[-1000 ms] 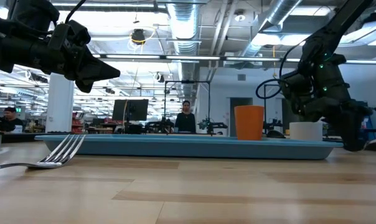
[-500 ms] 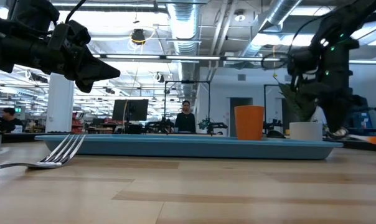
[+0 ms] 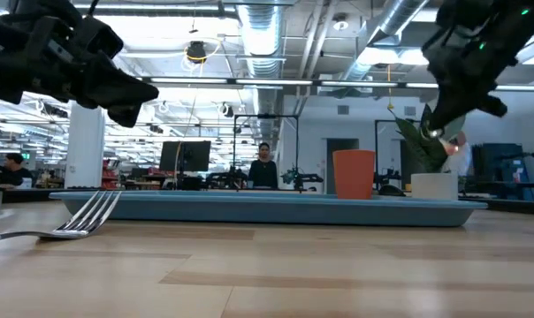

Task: Pick and place plate/cup/fork/spoon on tray
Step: Put the orange spoon on the blue tray

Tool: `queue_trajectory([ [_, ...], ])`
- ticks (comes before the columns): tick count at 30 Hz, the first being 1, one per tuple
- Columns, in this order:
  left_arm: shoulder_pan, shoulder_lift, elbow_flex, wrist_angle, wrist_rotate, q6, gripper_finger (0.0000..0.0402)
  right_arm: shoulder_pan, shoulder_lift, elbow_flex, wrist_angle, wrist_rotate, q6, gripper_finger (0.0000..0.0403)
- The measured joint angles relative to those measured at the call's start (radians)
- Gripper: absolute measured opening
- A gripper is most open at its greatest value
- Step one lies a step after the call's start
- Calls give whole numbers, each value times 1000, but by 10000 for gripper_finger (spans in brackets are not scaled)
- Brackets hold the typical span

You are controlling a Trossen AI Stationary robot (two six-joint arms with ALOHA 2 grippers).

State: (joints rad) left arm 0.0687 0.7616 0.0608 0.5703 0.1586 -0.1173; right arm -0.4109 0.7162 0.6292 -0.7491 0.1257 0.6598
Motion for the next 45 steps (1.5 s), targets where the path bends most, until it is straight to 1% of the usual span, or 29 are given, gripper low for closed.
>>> queue_trajectory([
  [4, -46, 0, 7, -4, -83, 35, 2, 209, -29, -17, 123, 112, 86, 3],
  [7, -65, 0, 10, -2, -152, 46, 2, 357, 11, -17, 274, 206, 99, 3],
  [9, -68, 0, 10, -8, -201, 44, 2, 430, 57, -17, 412, 243, 76, 3],
  [12, -68, 0, 10, -20, -245, 44, 2, 475, 152, -9, 642, 246, 10, 3],
  [14, -68, -5, 10, -36, -267, 50, 2, 478, 228, 18, 737, 243, -22, 3],
  [17, -68, -31, 10, -72, -310, 54, 2, 465, 352, 81, 812, 235, -65, 3],
  [22, -67, -136, 9, -174, -371, 57, 2, 426, 558, 228, 908, 125, -136, 3],
  [26, -67, -262, 10, -290, -389, 48, 2, 390, 717, 373, 908, 41, -164, 3],
  [31, -67, -429, 9, -439, -441, 36, 2, 343, 901, 540, 908, -27, -174, 3],
  [37, -67, -593, 9, -576, -507, 35, 2, 299, 1101, 718, 907, -106, -180, 2],
  [41, -67, -673, 9, -636, -516, 31, 2, 283, 1219, 826, 906, -132, -179, 2],
  [45, -67, -720, 9, -661, -517, 28, 2, 271, 1323, 925, 869, -158, -183, 2],
])
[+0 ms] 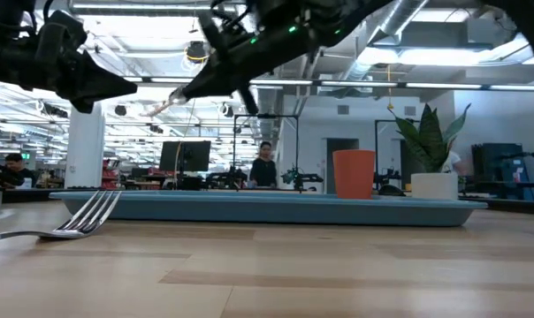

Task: Pick and place plate/cup/fork/spoon on tray
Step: Put the orange spoon on the blue tray

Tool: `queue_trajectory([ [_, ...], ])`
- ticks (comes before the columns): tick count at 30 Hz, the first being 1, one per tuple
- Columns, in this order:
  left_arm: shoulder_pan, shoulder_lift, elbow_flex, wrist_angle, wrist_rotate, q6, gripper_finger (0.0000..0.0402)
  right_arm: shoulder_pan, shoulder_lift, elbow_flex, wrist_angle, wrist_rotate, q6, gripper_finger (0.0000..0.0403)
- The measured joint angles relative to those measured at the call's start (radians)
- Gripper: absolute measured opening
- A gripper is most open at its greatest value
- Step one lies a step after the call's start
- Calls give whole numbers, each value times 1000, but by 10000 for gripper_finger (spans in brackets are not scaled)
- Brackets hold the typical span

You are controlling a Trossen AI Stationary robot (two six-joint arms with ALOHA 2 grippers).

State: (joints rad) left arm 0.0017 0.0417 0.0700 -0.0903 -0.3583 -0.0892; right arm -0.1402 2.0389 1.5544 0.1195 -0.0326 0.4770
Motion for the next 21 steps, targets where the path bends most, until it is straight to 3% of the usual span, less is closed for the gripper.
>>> queue_trajectory([
  [13, 0, -9, 0, -12, -6, -2, 2, -38, 280, 238, -39, -50, -24, 4],
  [21, 0, -9, 0, -15, -7, -10, 2, -60, 341, 281, -51, -48, -38, 4],
])
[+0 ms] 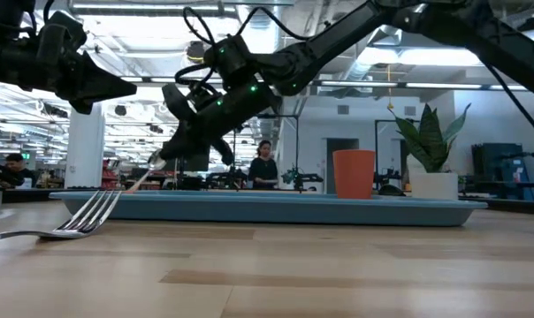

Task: Pick and place plate/cup/fork/spoon on tray
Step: Put the orange spoon on the blue tray

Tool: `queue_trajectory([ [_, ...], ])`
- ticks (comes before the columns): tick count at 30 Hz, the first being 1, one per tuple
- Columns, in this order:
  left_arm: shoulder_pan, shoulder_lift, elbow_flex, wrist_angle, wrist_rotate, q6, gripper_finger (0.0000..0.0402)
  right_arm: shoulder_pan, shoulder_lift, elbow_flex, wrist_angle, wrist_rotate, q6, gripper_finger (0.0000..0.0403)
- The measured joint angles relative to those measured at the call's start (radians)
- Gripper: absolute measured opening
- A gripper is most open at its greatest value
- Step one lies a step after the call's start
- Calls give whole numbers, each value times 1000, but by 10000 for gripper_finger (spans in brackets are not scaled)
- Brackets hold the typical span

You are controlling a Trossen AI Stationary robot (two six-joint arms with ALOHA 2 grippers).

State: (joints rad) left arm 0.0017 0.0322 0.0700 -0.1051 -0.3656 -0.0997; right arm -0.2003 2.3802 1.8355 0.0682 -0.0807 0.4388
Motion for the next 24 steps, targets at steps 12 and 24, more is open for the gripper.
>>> queue_trajectory([
  [12, 0, 0, 0, -2, -1, -2, 2, -9, 15, 2, -34, 35, -25, 4],
  [24, 0, 0, 0, -2, -1, -2, 2, -10, 60, 2, -23, 64, -5, 4],
])
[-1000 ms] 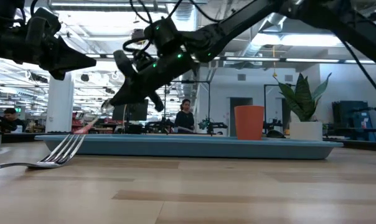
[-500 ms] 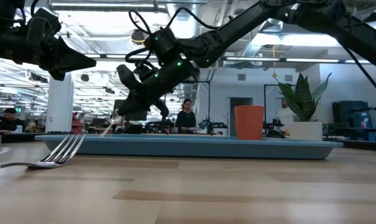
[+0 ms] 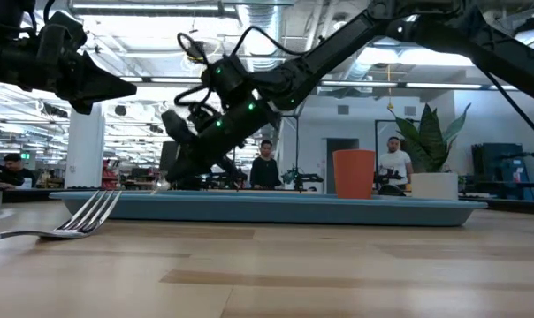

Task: Pick and place plate/cup/fork/spoon on tray
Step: Put the orange spoon on the blue tray

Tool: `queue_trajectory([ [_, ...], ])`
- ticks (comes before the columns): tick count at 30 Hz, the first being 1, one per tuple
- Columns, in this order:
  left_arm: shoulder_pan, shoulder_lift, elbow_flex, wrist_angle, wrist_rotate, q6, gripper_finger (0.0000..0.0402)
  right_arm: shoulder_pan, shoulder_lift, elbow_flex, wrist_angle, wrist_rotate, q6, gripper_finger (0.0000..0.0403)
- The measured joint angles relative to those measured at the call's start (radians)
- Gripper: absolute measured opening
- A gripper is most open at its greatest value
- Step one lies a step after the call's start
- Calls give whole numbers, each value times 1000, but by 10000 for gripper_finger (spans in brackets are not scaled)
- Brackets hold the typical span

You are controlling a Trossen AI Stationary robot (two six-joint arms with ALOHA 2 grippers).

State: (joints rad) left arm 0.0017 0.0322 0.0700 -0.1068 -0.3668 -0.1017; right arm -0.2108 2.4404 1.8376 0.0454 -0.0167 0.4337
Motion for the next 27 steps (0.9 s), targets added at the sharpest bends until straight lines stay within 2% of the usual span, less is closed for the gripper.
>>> queue_trajectory([
  [9, 0, 0, 0, 0, 0, 0, 2, 7, 2, -2, -7, 118, 34, 4],
  [27, 0, 0, 0, 0, 0, 0, 2, 2, 2, -9, -29, 168, 110, 4],
])
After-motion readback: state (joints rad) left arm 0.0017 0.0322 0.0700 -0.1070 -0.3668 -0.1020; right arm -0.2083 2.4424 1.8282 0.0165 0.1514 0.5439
